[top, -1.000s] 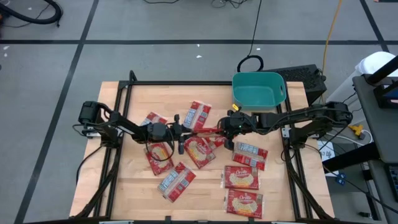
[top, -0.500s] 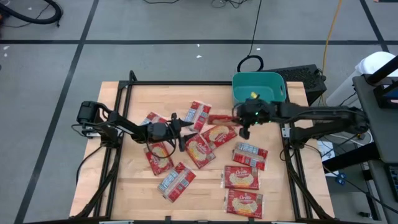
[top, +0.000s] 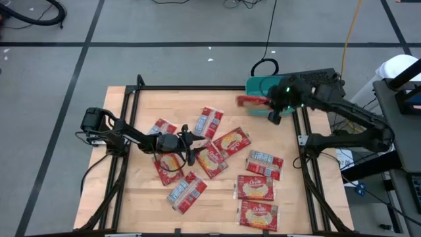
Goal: Sort popcorn bags into baskets
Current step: Put the red popcorn bag into the blue bin
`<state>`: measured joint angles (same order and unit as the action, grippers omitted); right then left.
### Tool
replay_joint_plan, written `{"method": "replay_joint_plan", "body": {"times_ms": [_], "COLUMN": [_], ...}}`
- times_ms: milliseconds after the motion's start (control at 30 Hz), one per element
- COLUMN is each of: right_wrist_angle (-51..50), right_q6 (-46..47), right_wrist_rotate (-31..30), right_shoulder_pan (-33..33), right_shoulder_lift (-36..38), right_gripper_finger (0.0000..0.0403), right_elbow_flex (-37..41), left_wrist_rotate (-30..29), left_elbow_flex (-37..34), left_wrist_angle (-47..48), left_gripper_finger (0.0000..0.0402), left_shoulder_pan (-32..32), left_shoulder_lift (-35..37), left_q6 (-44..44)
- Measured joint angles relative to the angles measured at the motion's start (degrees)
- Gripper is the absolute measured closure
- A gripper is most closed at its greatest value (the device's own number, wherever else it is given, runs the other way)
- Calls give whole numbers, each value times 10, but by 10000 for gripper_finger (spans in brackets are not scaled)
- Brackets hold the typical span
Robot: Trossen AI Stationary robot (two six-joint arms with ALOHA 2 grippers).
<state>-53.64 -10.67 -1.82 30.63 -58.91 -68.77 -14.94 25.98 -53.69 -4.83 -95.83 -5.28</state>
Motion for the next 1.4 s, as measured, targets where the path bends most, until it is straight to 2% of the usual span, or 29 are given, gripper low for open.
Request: {"method": "replay_joint_plan", "body": {"times_ms": [100, 167, 300, 467, 600, 767, 1000, 1400], "right_wrist_angle": [-9, -25, -46, -47, -51, -53, -53, -28], "right_q6": [-29, -47, -75, -110, -122, -142, -146, -152], "right_wrist_rotate": [-41, -45, -40, 5, 8, 51, 51, 80], "right_shoulder_pan": [56, 93, 158, 208, 228, 245, 264, 289], "right_shoulder_lift": [-11, -24, -62, -112, -154, -199, -250, -273], "right_gripper_finger": [392, 392, 392, 392, 392, 392, 392, 363], "right_elbow_flex": [-12, -12, -12, -12, -12, -11, -11, -11], "left_wrist_rotate": [0, 0, 1, 1, 1, 1, 1, 34], "left_elbow_flex": [0, 0, 0, 0, 0, 0, 0, 0], "left_wrist_angle": [0, 0, 0, 0, 0, 0, 0, -1], "left_gripper_finger": [209, 216, 227, 237, 240, 233, 225, 249], "left_shoulder_pan": [-5, -8, -15, -23, -24, -24, -23, -24], "left_shoulder_lift": [0, 0, 0, 0, 0, 0, 0, 0], "left_q6": [0, 0, 0, 7, 7, 7, 5, 2]}}
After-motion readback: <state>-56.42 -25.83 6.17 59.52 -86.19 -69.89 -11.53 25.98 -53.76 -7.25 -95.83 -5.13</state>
